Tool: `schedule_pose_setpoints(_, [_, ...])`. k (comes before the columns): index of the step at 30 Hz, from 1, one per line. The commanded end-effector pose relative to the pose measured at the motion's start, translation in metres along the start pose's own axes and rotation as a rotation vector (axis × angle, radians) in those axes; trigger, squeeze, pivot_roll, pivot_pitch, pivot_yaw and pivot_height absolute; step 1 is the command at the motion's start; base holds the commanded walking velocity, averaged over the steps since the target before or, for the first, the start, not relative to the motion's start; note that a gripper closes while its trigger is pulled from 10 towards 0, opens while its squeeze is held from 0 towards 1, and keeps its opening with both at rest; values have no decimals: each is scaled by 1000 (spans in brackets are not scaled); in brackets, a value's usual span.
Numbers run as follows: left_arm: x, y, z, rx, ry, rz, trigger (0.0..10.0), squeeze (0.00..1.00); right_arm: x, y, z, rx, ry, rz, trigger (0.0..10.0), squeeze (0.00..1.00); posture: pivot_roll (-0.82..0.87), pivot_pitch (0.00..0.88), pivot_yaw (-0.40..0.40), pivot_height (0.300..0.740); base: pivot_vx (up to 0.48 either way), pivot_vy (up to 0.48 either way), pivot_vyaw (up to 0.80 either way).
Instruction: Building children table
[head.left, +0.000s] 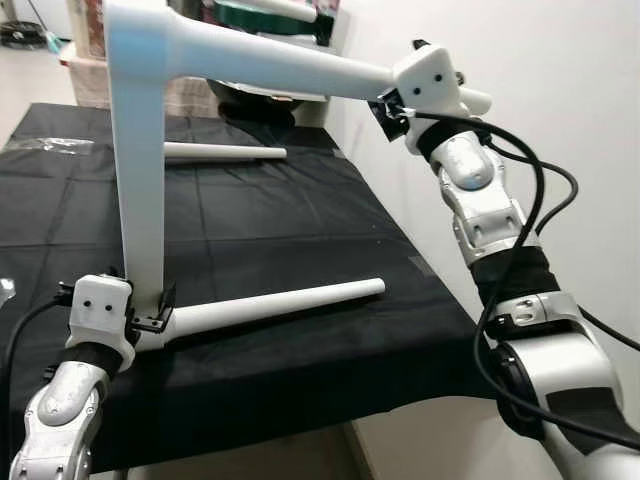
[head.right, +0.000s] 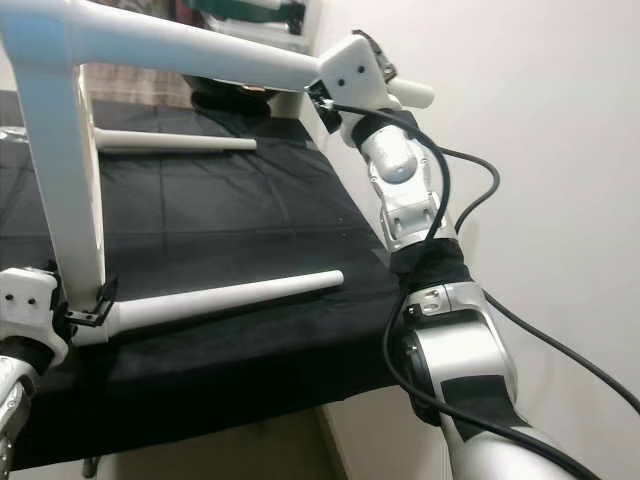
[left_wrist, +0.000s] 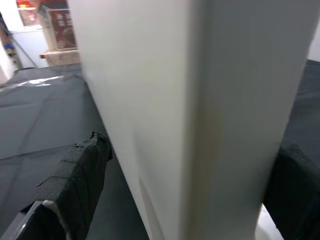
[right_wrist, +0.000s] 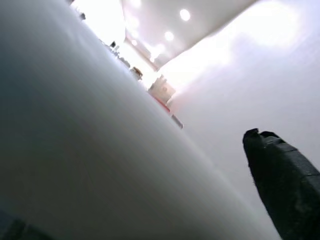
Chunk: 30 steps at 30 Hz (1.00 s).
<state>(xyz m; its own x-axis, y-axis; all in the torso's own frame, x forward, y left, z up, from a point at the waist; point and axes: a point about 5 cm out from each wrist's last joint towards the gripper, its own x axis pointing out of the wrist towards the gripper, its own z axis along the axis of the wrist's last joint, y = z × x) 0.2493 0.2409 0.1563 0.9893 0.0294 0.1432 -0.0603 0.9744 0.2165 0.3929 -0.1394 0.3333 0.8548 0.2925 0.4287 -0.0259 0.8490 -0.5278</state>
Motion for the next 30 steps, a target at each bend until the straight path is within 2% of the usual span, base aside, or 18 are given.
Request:
schedule_pose_setpoints(1, [0,5,3,-3,-3,19,10000,0,-12,-8,-18,-83,57,-31,10000,1000,71,0,-177,740,0,0,0])
schedule_pose_setpoints(4, [1,7,4,-1,2,17,10000,0,-20,-16,-19,-234,29,-53,10000,1000,56,0,-163,740,0,0,0])
schedule_pose_setpoints(5, [1,7,4,-1,2,17,10000,0,-20,-16,-19,-234,29,-53,10000,1000,56,0,-163,740,0,0,0])
schedule_pose_setpoints(6, [1,7,4,0,3,17,10000,0,-22,-17,-19,-272,20,-54,10000,1000,56,0,-162,740,0,0,0])
schedule_pose_setpoints(8, [1,10,6,8,0,16,10000,0,-26,-24,-27,-437,41,-49,10000,1000,55,0,-163,740,0,0,0])
schedule_pose_setpoints(9, [1,10,6,8,0,16,10000,0,-26,-24,-27,-437,41,-49,10000,1000,55,0,-163,740,0,0,0])
schedule_pose_setpoints(10, [2,12,7,13,-2,18,10000,0,-28,-27,-31,-486,54,-40,10000,812,55,0,-163,740,0,0,0])
schedule_pose_setpoints(11, [2,12,7,13,-2,18,10000,0,-28,-27,-31,-486,54,-40,10000,812,55,0,-163,740,0,0,0])
schedule_pose_setpoints(12, [2,14,8,16,-3,20,10000,0,-29,-29,-33,-522,60,-36,10000,0,55,0,-163,740,0,0,0])
schedule_pose_setpoints(14, [1,18,8,27,-2,27,10000,0,-33,-34,-33,-580,48,-36,10000,0,51,0,-163,740,0,0,0])
schedule_pose_setpoints(17, [1,19,8,31,0,28,10000,0,-35,-36,-33,-605,43,-41,10000,0,49,0,-162,740,0,0,0])
schedule_pose_setpoints(29, [0,29,5,51,18,48,10000,0,-34,-35,-26,-634,-19,-47,10000,0,48,0,-161,740,0,0,0])
schedule_pose_setpoints(30, [-1,28,4,49,19,46,10000,0,-34,-33,-26,-624,-25,-42,6588,0,48,0,-161,740,0,0,0])
